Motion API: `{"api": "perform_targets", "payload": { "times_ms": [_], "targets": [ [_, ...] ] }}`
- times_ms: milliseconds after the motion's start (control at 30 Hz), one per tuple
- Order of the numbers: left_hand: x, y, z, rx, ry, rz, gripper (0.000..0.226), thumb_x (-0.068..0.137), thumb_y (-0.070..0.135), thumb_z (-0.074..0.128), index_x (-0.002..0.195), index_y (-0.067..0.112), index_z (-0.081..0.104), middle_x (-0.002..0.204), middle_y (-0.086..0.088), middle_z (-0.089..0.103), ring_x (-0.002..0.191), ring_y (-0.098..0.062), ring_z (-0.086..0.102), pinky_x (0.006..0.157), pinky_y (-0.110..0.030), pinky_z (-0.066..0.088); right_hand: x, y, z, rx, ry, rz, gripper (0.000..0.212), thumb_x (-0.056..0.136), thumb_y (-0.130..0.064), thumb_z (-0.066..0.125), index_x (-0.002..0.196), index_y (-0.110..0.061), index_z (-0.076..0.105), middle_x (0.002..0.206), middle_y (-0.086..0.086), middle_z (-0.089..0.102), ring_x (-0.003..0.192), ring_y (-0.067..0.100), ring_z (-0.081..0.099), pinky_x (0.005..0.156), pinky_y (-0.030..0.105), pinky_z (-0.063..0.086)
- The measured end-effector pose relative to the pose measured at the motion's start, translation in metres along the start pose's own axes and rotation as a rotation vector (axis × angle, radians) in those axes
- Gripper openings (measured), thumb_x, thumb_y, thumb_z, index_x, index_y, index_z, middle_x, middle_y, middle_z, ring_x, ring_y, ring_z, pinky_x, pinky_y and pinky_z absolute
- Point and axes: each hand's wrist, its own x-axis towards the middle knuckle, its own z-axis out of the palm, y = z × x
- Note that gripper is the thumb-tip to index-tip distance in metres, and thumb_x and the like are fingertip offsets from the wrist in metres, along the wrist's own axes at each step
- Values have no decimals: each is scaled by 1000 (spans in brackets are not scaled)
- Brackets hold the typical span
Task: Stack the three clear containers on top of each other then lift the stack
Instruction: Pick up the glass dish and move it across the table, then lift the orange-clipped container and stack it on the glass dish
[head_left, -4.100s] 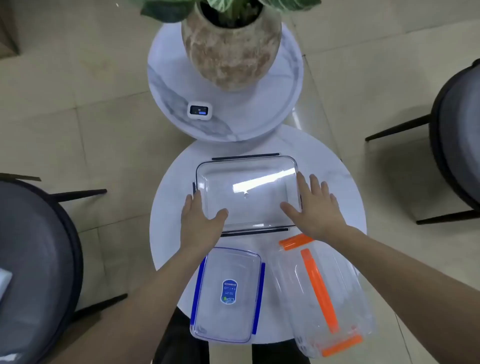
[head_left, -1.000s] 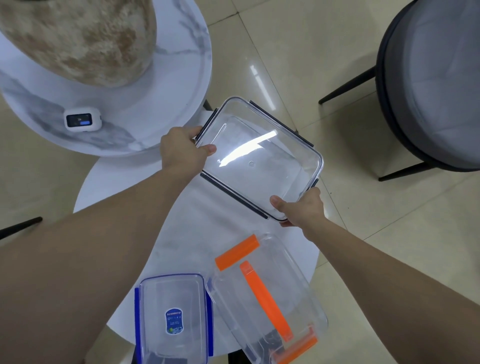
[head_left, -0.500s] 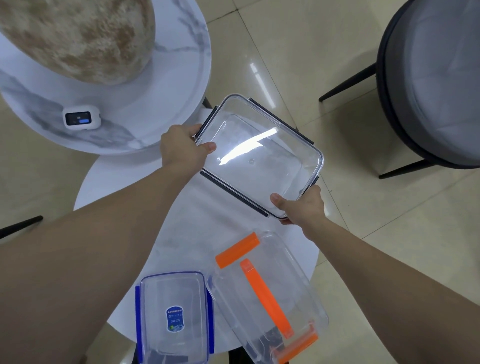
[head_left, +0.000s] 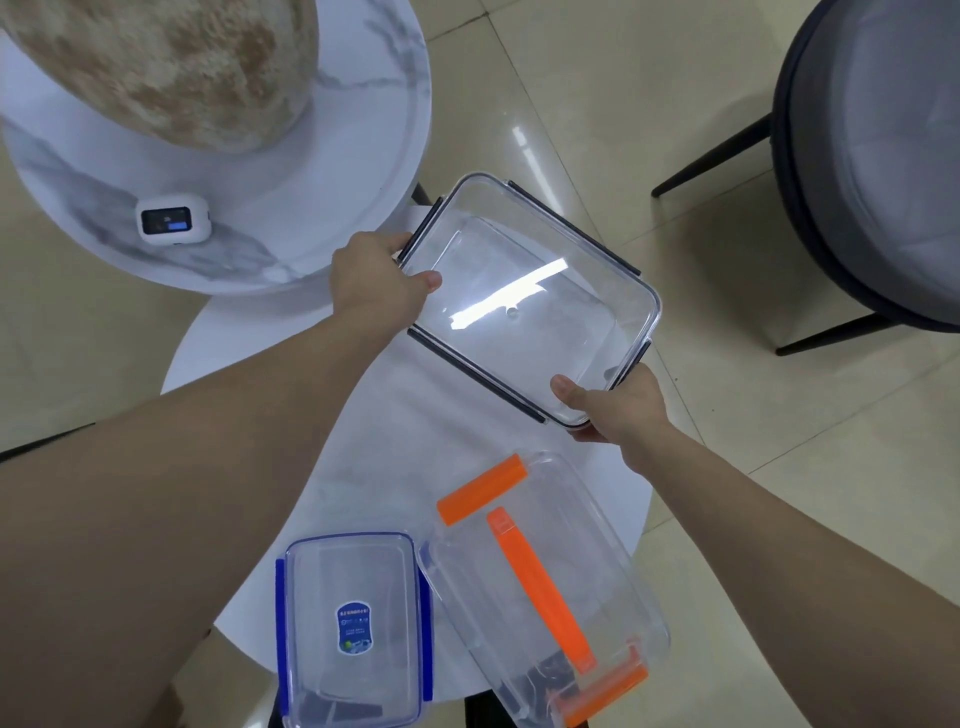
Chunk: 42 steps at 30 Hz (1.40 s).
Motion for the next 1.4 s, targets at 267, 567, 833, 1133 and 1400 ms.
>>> {"api": "perform_targets", "payload": {
  "times_ms": [267,567,833,1133,1400],
  "targets": [
    [-24,1,-2,-59,141,-15,65,70,27,81,131,12,63,120,-3,69,109,-19,65,89,-27,50,-6,17,-3,14,-72,0,70,78,-49,81,125,-10,46,103,6,64,98,30,72,80,39,59],
    [-123,-60,-5,-151,10,-14,38,79,26,80,114,17,68,108,7,68,94,-12,65,74,-13,46,-41,73,-30,37,-98,-37,67,87,-43,72,141,-13,47,123,10,64,100,19,67,105,46,49],
    [-213,-89,6,-277,-330,-180,28,85,40,76,109,29,68,105,16,69,92,-1,66,68,-6,44,-92,154,-53,-35,-57,-8,41,88,-53,66,112,-20,67,113,1,70,106,20,66,96,42,53],
    [-247,-108,14,-365,-293,-307,37,87,30,76,122,26,64,109,6,71,91,-13,72,76,-27,60,-125,200,-42,102,-86,-21,21,96,-27,63,112,-15,67,100,11,74,78,23,78,59,26,60],
    [-249,-108,18,-379,-252,-318,31,87,27,76,115,25,63,95,1,72,76,-16,75,80,-40,63,-122,205,-39,88,-86,-80,28,97,-23,62,120,-7,63,100,15,72,87,27,74,54,20,59]
  ]
}}
